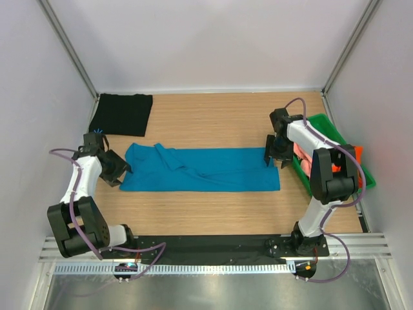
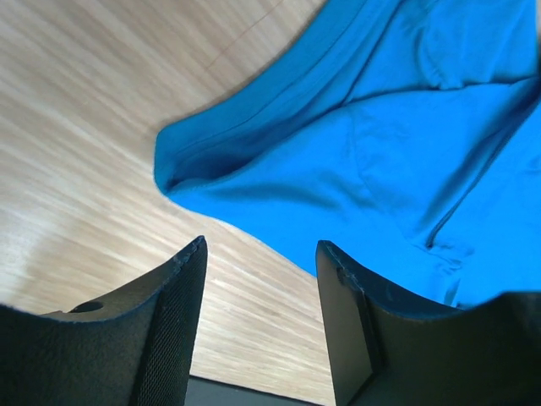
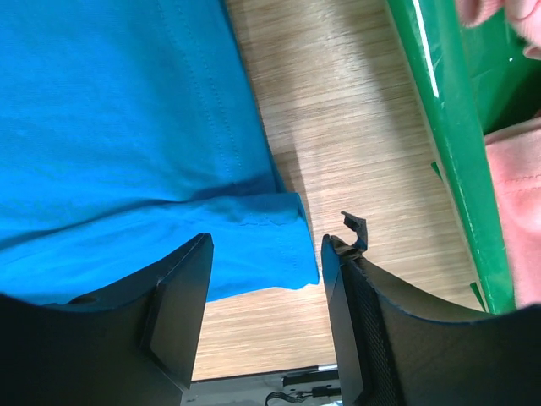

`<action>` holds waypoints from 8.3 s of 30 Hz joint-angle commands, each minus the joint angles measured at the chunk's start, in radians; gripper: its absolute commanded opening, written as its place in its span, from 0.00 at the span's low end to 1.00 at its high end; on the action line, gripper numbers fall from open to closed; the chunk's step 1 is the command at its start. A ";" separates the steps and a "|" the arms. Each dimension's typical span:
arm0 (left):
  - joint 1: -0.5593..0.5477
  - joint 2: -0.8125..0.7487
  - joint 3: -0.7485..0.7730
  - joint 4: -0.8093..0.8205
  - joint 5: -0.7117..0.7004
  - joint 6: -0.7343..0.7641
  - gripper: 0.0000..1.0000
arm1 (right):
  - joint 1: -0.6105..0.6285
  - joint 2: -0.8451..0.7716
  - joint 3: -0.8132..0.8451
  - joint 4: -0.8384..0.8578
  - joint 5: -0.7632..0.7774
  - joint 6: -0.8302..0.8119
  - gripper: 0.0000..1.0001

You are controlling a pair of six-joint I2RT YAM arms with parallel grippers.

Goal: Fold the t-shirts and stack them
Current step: Fold the tshirt

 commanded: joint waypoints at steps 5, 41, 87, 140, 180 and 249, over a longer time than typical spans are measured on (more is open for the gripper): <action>0.009 -0.005 -0.033 -0.048 -0.063 -0.010 0.54 | 0.000 -0.011 -0.010 0.001 0.031 -0.028 0.59; 0.040 0.181 -0.078 0.046 -0.131 -0.070 0.09 | -0.001 0.066 0.006 0.038 0.011 -0.085 0.57; -0.184 0.168 0.069 0.369 0.320 -0.189 0.56 | 0.097 -0.103 0.012 -0.056 -0.084 -0.057 0.56; -0.291 0.456 0.289 0.337 0.052 -0.232 0.39 | 0.095 -0.117 -0.043 -0.020 -0.147 -0.062 0.57; -0.294 0.543 0.264 0.382 0.067 -0.226 0.15 | 0.097 -0.115 -0.049 -0.022 -0.141 -0.068 0.58; -0.247 0.262 0.102 0.287 0.169 -0.007 0.38 | 0.674 0.261 0.115 0.964 -0.317 0.743 0.47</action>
